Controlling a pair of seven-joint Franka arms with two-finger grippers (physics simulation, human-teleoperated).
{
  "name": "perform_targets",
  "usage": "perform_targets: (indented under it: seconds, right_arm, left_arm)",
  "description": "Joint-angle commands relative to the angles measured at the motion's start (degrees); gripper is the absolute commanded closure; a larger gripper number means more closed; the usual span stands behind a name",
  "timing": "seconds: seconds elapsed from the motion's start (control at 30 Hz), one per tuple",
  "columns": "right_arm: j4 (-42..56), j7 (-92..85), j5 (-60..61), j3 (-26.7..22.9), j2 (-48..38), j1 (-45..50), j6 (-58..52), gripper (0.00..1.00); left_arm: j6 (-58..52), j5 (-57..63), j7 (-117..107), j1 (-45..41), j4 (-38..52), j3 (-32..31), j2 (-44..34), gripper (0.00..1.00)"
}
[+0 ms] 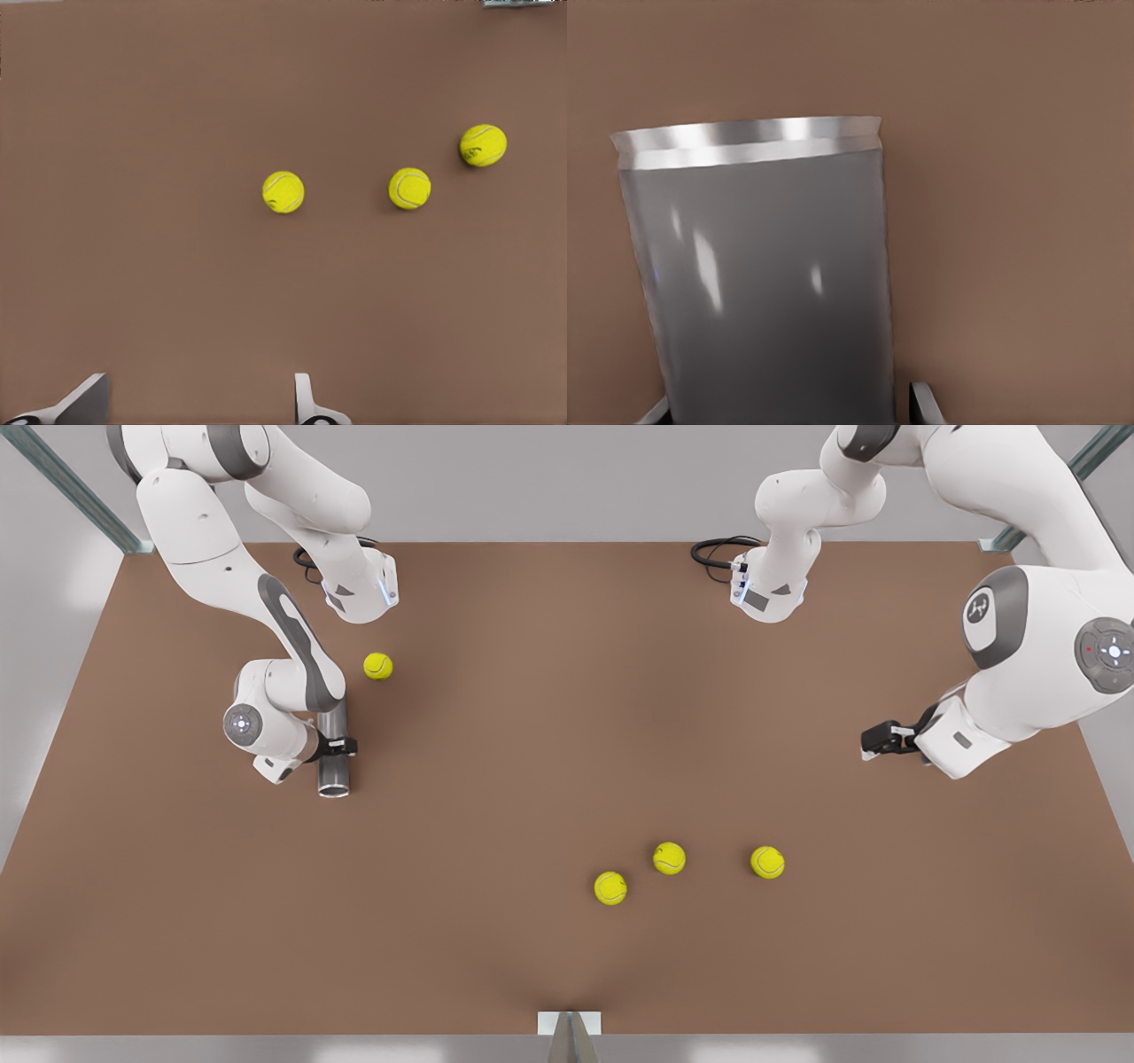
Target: Put the tennis tube upright
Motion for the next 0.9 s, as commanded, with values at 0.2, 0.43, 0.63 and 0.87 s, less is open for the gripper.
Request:
perform_targets:
  seconds: [0.2, 0.43, 0.63, 0.87]
  right_arm:
    - [0.0, 0.0, -0.09, 0.0, 0.26, 0.0, 0.65, 0.2]
    - [-0.18, 0.0, -0.17, 0.0, 0.17, 0.09, 0.65, 0.23]
    - [-0.18, 0.0, -0.17, 0.0, 0.17, 0.0, 0.65, 0.25]
    - [-0.18, 0.0, -0.17, 0.0, -0.09, 0.0, 0.39, 0.25]
  left_arm:
    - [-0.01, 0.0, -0.41, -0.07, 0.72, -0.25, 0.0, 0.01]
    - [-0.01, 0.0, -0.23, 0.01, 0.72, -0.08, 0.08, 0.0]
    - [-0.01, 0.0, -0.32, 0.01, 0.81, -0.08, 0.0, 0.0]
    - [-0.01, 0.09, -0.41, 0.1, 0.72, -0.17, 0.0, 0.01]
